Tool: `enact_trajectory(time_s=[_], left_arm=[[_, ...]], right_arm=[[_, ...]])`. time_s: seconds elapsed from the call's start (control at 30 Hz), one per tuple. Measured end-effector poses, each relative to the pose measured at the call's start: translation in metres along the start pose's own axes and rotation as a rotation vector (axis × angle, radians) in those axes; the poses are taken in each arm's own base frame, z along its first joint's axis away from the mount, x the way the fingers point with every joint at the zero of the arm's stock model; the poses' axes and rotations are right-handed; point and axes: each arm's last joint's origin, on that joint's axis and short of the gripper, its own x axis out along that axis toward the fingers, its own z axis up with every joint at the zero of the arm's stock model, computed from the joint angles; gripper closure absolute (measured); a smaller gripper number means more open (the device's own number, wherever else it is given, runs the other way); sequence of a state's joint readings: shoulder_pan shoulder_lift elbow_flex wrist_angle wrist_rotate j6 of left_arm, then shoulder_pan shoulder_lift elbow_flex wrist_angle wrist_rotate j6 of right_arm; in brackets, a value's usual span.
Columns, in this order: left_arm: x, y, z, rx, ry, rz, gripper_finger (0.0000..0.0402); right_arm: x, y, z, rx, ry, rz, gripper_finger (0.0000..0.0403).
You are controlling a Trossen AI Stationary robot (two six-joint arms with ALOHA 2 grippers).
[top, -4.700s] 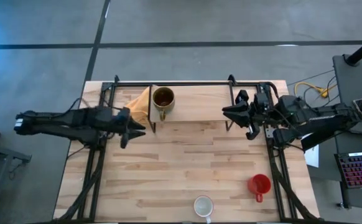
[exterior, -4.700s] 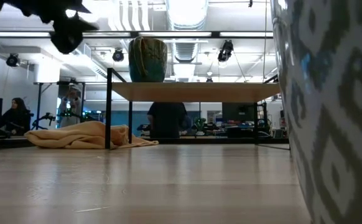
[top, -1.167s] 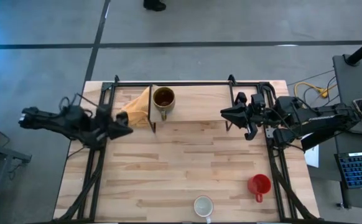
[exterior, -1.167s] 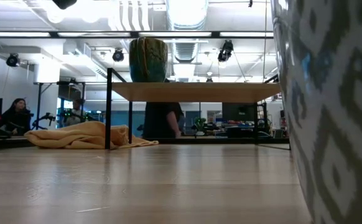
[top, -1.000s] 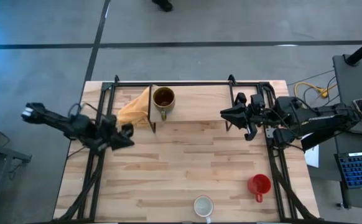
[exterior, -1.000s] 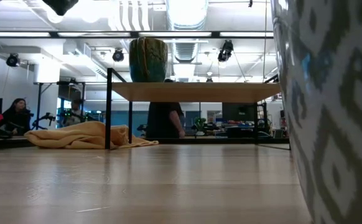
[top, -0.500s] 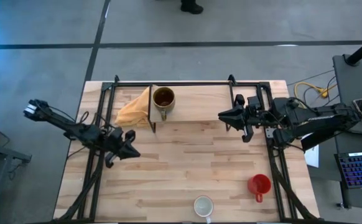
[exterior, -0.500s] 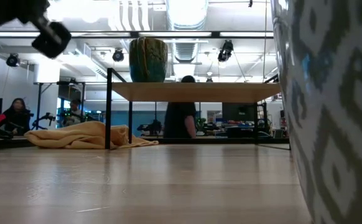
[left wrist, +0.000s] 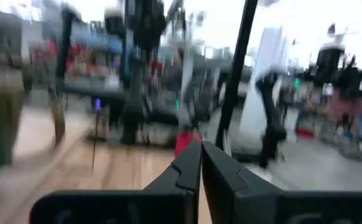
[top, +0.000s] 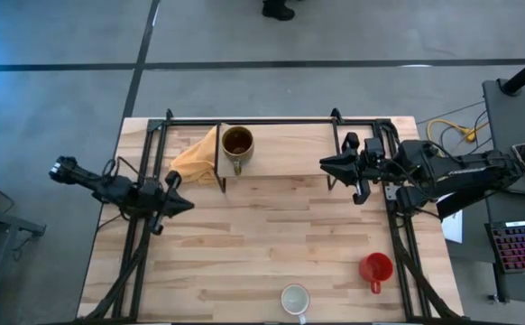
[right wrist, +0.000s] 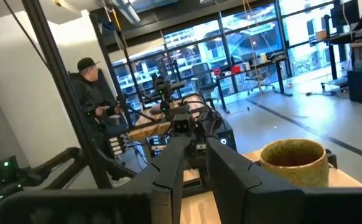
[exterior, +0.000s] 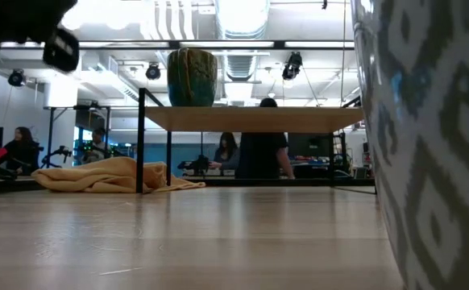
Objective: Stack small to large cups/mugs on shelf
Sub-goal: Put the gray mug on the shelf
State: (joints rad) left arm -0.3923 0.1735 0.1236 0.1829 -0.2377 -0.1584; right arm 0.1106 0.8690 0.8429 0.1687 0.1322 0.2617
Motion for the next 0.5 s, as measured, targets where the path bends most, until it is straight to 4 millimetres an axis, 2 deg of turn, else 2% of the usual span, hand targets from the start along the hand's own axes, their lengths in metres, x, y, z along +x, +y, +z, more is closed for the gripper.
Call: enact_trajectory(time_s=[0.2,0.33,0.5], left_arm=[[-0.013,0.003,0.005,-0.007,-0.021,0.001,0.0401],[-0.014,0.005,-0.011,0.015,0.124,0.024,0.0402],[-0.014,0.006,-0.023,-0.001,0.188,0.012,0.0402]], right_arm=[[0.001,0.000,-0.002,-0.010,0.019,-0.005,0.0339],[0.000,-0.003,-0.011,-0.043,0.113,-0.029,0.0339],[0.000,-0.006,-0.024,-0.028,0.226,-0.061,0.0339]])
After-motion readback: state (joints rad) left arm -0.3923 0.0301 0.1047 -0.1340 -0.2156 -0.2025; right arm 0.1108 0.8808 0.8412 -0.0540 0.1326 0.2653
